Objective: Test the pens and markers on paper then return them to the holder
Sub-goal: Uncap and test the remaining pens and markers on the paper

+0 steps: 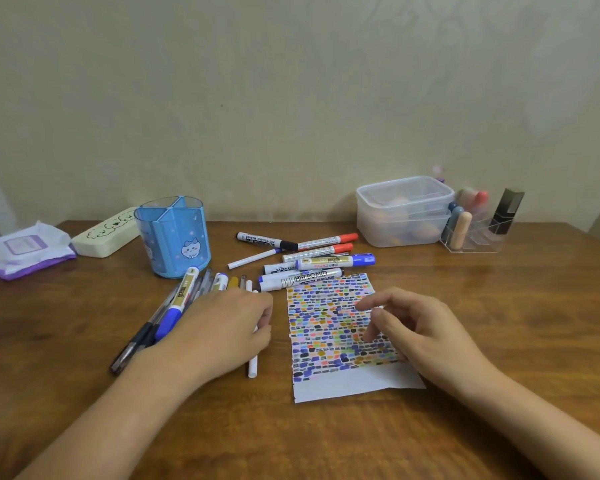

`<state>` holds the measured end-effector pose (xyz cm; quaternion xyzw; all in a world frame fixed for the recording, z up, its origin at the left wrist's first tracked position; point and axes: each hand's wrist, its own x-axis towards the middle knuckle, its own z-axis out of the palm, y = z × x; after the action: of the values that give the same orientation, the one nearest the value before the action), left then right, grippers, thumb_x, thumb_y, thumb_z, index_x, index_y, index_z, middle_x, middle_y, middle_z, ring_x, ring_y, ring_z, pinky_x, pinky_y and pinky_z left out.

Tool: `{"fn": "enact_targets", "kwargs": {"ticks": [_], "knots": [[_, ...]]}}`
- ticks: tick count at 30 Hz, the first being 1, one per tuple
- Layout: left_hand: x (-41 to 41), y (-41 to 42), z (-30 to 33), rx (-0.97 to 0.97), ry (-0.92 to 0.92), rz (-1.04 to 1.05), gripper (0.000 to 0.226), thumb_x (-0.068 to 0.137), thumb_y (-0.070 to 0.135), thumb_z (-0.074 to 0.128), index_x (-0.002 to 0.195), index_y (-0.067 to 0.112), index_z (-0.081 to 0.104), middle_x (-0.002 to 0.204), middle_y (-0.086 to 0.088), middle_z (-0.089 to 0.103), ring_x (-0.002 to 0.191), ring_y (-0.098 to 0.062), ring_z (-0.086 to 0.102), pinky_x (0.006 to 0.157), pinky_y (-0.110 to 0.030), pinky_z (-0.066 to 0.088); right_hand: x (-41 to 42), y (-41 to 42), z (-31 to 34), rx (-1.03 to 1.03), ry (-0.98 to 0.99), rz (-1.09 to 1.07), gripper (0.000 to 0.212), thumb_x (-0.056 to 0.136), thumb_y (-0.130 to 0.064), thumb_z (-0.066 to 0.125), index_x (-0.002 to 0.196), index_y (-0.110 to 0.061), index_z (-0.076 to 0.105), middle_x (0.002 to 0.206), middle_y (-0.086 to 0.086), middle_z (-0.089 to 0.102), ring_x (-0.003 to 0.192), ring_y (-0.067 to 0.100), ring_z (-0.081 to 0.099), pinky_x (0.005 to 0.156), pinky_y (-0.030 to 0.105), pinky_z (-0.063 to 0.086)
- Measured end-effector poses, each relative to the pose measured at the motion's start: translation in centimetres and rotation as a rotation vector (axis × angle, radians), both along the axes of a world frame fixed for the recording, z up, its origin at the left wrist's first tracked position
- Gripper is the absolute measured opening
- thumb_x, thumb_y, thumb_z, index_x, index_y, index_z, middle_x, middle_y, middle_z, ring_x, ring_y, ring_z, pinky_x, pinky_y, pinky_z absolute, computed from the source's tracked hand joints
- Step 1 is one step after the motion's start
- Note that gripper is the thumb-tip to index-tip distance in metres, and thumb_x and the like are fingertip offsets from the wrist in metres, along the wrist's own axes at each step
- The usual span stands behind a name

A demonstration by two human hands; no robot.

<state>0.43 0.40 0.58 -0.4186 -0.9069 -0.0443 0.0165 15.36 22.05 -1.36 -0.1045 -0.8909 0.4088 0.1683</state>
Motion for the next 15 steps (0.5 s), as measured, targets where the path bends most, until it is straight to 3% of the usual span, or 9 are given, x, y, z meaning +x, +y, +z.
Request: {"fn": "enact_targets", "kwargs": {"ticks": [8,12,15], "knots": [[-0.4,0.2,-0.5,0.128,0.077,-0.035,0.009,0.096,0.046,0.052,0.093,0.037,0.053,0.094,0.016,0.047,0.093,-0.004,0.047,0.068,-0.020,0.035,-0.1,0.3,-0.3,0.037,0.011,0.025,0.022,0.101,-0.022,0.055,0.098,-0.037,0.070,0.079,-0.015,0.075,0.052,0.002,0.049,0.051,0.017,0.036],[-0.3,0.3,-0.1,0.208,0.081,-0.008,0.011,0.096,0.048,0.052,0.103,0.041,0.047,0.099,0.016,0.040,0.090,-0.004,0.045,0.066,-0.016,0.034,-0.3,0.6,-0.4,0.067,-0.026,0.032,0.018,0.100,-0.026,0.057,0.098,-0.038,0.069,0.080,-0.018,0.075,0.057,0.001,0.055,0.057,0.020,0.043],[-0.6,0.9,0.5,0.301,0.100,0.016,0.026,0.096,0.048,0.053,0.120,0.039,0.048,0.106,0.016,0.041,0.095,-0.004,0.048,0.073,-0.021,0.045,-0.2,1.0,-0.3,0.076,-0.021,0.025,0.014,0.099,-0.029,0.058,0.099,-0.038,0.069,0.080,-0.018,0.075,0.060,-0.001,0.059,0.058,0.015,0.043]]}}
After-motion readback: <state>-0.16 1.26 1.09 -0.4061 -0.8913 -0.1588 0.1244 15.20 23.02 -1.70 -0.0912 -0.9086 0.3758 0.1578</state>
